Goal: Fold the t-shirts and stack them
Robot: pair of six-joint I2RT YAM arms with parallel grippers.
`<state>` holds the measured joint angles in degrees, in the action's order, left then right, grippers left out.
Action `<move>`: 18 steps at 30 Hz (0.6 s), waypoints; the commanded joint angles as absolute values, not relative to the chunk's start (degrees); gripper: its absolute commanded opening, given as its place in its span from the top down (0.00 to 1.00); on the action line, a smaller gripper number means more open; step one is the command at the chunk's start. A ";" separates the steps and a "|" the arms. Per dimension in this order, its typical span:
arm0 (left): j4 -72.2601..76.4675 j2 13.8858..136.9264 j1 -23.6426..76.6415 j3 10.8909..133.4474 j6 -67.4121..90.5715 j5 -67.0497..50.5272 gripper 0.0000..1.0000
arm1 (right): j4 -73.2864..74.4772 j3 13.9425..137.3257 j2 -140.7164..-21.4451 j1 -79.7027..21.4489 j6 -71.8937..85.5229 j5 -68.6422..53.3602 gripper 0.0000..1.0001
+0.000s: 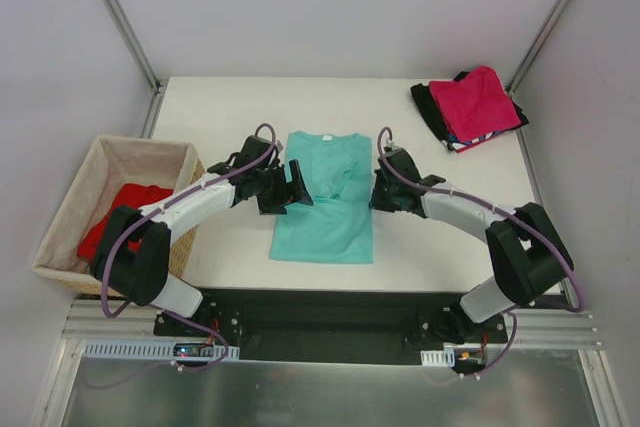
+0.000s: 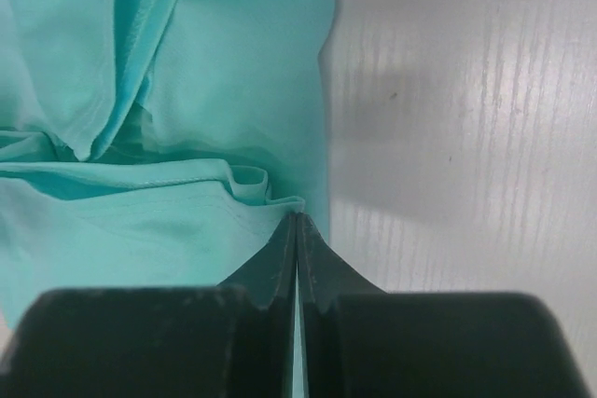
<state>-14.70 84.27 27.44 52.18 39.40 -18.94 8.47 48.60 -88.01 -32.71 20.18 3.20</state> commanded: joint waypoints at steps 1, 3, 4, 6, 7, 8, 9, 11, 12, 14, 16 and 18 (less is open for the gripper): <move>-14.15 84.29 27.86 53.70 38.67 -18.54 0.20 | 9.84 51.50 -85.78 -32.61 19.42 3.60 0.99; -14.06 84.29 27.86 53.61 38.67 -18.37 0.20 | 9.76 51.77 -85.96 -32.61 19.51 3.78 0.99; -14.06 84.11 27.86 53.44 38.76 -18.28 0.20 | 9.76 52.03 -86.57 -32.52 19.42 3.87 0.99; -14.06 84.11 27.86 53.61 38.67 -18.37 0.20 | 9.93 52.56 -87.27 -32.61 19.42 3.95 0.99; -14.06 84.20 27.86 53.61 38.67 -18.37 0.20 | 9.76 52.82 -88.15 -32.52 19.51 3.96 0.99; -14.06 84.03 27.86 53.61 38.76 -18.37 0.20 | 9.76 52.91 -88.68 -32.52 19.51 4.04 0.99; -14.06 84.02 27.86 53.70 38.76 -18.20 0.20 | 9.76 53.08 -89.20 -32.61 19.51 4.13 0.99; -14.06 83.76 27.86 53.53 38.67 -18.19 0.20 | 9.49 53.43 -90.78 -32.52 19.60 4.48 0.99; -14.06 83.76 27.86 53.53 38.67 -18.11 0.20 | 9.49 53.44 -91.31 -32.52 19.51 4.57 0.99; -14.06 83.58 27.86 53.26 38.67 -18.02 0.20 | 9.14 53.87 -93.15 -32.52 19.69 4.57 0.99; -14.06 83.58 27.86 53.26 38.76 -18.02 0.20 | 8.97 54.14 -95.00 -32.52 19.77 4.40 0.99; -14.06 83.23 27.77 53.09 38.76 -17.84 0.20 | 8.44 54.32 -95.88 -32.61 19.95 4.22 0.99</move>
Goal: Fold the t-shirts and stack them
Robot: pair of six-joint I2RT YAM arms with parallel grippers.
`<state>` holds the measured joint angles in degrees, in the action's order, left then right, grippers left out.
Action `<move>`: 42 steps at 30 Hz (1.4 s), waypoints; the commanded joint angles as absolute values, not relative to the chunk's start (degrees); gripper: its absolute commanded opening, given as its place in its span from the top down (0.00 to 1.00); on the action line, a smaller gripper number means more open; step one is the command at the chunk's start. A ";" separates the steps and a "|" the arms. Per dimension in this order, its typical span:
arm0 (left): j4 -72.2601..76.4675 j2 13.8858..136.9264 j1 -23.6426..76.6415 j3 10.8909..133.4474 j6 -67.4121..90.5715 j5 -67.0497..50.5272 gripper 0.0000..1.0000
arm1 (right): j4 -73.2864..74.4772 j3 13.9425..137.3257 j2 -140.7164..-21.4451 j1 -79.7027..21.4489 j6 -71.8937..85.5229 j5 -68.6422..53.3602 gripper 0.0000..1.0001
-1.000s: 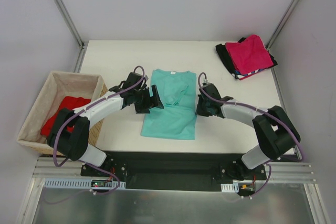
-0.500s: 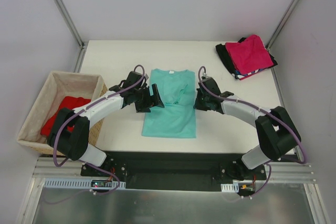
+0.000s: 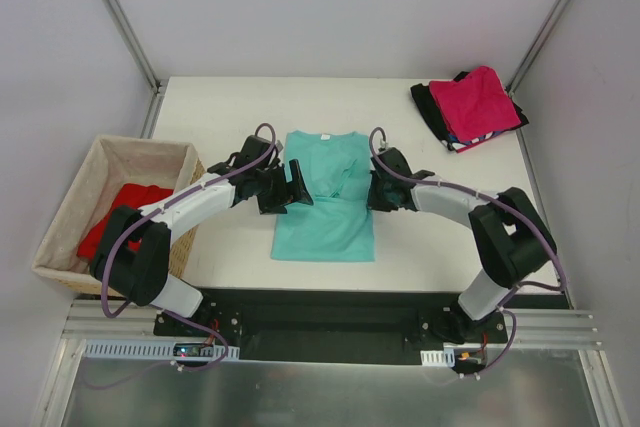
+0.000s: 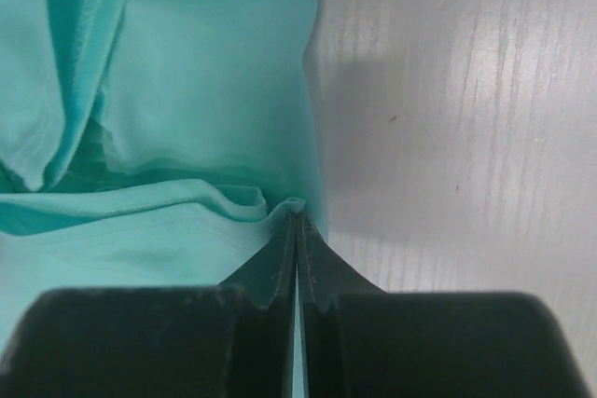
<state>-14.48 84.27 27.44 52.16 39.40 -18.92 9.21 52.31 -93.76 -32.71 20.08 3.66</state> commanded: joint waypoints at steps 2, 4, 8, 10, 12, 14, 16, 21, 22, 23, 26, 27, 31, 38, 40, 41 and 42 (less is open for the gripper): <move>-14.15 83.06 27.86 52.91 38.59 -17.67 0.20 | 8.18 54.32 -96.76 -32.52 19.95 4.13 0.99; -14.15 83.06 27.86 53.00 38.58 -17.49 0.20 | 8.09 54.49 -97.03 -32.61 19.78 4.48 0.97; -14.15 83.32 27.77 53.17 38.50 -17.66 0.20 | 8.44 54.75 -96.68 -32.87 19.16 5.45 0.77; -14.06 83.41 27.77 53.26 38.41 -17.75 0.20 | 9.05 55.02 -96.07 -33.05 18.72 6.23 0.70; -14.06 83.50 27.77 53.17 38.50 -17.75 0.20 | 10.19 55.37 -94.93 -33.40 18.02 7.29 0.58; -13.98 83.50 27.77 53.26 38.50 -17.84 0.20 | 10.89 55.72 -93.87 -33.92 17.32 8.87 0.49; -14.06 83.32 27.77 53.35 38.50 -17.84 0.20 | 12.56 56.51 -92.12 -34.45 16.53 10.89 0.48; -14.06 83.23 27.77 53.44 38.50 -18.10 0.20 | 15.55 57.92 -88.60 -35.59 15.47 13.88 0.47; -14.06 83.23 27.77 53.52 38.50 -18.02 0.20 | 16.08 58.18 -87.46 -35.94 15.12 14.15 0.47; -14.06 83.23 27.77 53.44 38.58 -18.10 0.20 | 16.34 58.53 -86.84 -36.03 15.03 14.50 0.47; -13.98 83.06 27.77 53.53 38.58 -18.11 0.20 | 17.93 59.41 -84.74 -36.74 14.59 15.73 0.47; -14.06 82.97 27.77 53.61 38.58 -18.11 0.20 | 18.54 59.50 -84.29 -36.83 14.42 15.82 0.47; -14.06 82.79 27.77 53.70 38.76 -18.28 0.20 | 19.51 60.64 -82.97 -37.96 14.41 15.38 0.47; -14.06 81.83 27.86 53.26 38.93 -18.19 0.20 | 20.04 59.86 -82.53 -40.78 16.87 14.59 0.48; -14.06 82.00 27.86 53.44 38.94 -18.11 0.20 | 19.86 58.98 -82.44 -42.09 18.36 13.63 0.48; -14.06 82.09 27.77 53.35 39.11 -17.93 0.20 | 19.86 58.63 -82.35 -42.71 18.89 13.62 0.48; -14.06 82.35 27.77 53.44 39.37 -17.84 0.20 | 20.12 58.28 -82.27 -43.32 19.59 13.62 0.48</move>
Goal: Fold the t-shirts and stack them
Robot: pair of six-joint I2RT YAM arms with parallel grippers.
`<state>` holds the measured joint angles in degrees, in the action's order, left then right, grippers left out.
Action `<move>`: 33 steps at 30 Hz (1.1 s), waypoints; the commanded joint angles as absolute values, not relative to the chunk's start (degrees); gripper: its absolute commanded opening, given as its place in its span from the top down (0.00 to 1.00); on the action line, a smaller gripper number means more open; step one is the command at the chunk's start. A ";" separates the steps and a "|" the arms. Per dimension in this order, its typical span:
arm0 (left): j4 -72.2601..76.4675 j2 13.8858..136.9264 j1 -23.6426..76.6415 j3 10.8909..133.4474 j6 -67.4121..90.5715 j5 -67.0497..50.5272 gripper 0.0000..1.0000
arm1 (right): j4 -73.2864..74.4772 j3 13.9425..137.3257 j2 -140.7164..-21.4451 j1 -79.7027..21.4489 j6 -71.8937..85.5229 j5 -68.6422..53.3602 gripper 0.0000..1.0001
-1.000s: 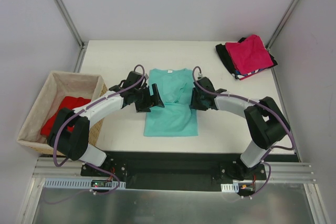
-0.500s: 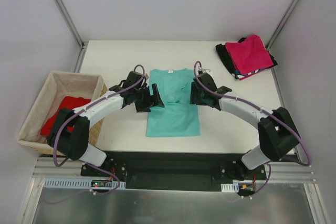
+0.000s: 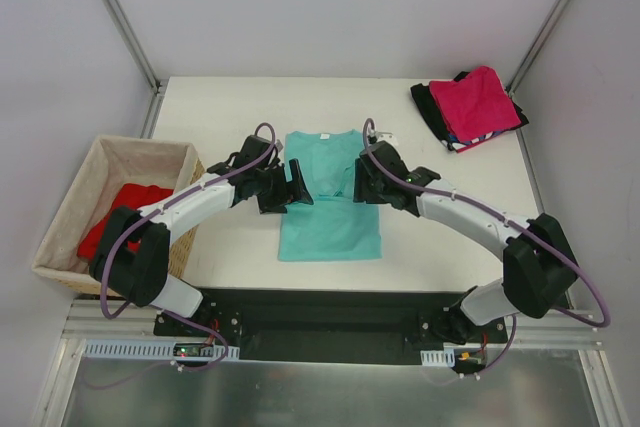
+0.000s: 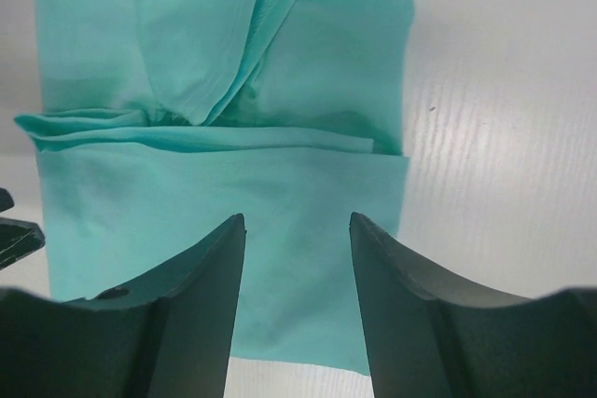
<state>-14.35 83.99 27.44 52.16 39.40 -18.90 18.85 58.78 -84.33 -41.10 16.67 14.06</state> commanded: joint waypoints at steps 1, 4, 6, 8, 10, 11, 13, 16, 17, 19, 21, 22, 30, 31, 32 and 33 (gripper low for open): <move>-14.06 82.44 27.86 53.44 39.46 -17.93 0.20 | 20.04 57.31 -81.92 -44.37 20.64 13.54 0.48; -14.06 82.09 27.86 52.91 39.90 -18.28 0.20 | 20.65 55.64 -80.60 -46.75 23.10 13.97 0.48; -13.98 80.96 27.86 51.86 40.43 -18.98 0.20 | 21.53 53.80 -79.46 -47.98 24.08 15.02 0.49; -13.89 79.81 28.04 50.45 40.52 -19.51 0.20 | 22.32 52.04 -77.88 -49.74 25.39 15.47 0.49; -13.80 78.93 27.95 49.66 40.34 -18.99 0.20 | 22.85 51.07 -77.08 -51.14 26.10 16.43 0.49; -13.80 78.84 28.04 49.22 40.34 -18.98 0.20 | 23.29 50.63 -76.30 -51.41 26.80 16.44 0.49; -13.54 79.45 28.04 49.22 40.25 -19.42 0.20 | 24.25 49.75 -75.50 -52.55 27.42 17.22 0.49; -12.57 80.51 28.04 49.48 40.34 -20.21 0.20 | 25.83 49.83 -73.57 -54.05 28.39 18.54 0.49; -12.22 81.12 28.04 49.66 40.43 -20.30 0.20 | 26.71 49.75 -72.69 -54.40 28.56 19.41 0.49; -11.52 81.91 28.04 50.44 40.52 -21.09 0.20 | 27.59 49.57 -71.90 -55.28 29.27 20.04 0.49; -10.90 83.58 28.04 50.97 40.69 -21.62 0.20 | 27.77 49.22 -71.11 -55.81 29.97 20.56 0.49; -9.94 84.02 28.04 51.41 40.69 -21.80 0.20 | 28.03 48.87 -70.84 -56.07 30.14 20.74 0.49; -6.42 89.56 28.12 53.61 41.75 -24.08 0.20 | 28.21 46.06 -69.96 -58.01 32.69 21.44 0.49; -6.16 89.91 28.21 53.96 41.84 -24.26 0.20 | 27.95 45.27 -69.79 -58.27 33.30 21.36 0.49; -6.07 90.35 28.30 54.23 41.92 -24.78 0.20 | 27.78 44.74 -69.70 -58.45 33.48 21.36 0.49; -5.89 90.35 28.30 54.84 41.92 -24.79 0.20 | 27.51 44.39 -69.70 -58.45 33.75 21.44 0.49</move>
<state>-8.40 89.86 27.46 51.51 40.97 -22.61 26.81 45.78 -71.31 -57.78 31.22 19.86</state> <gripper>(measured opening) 0.796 0.512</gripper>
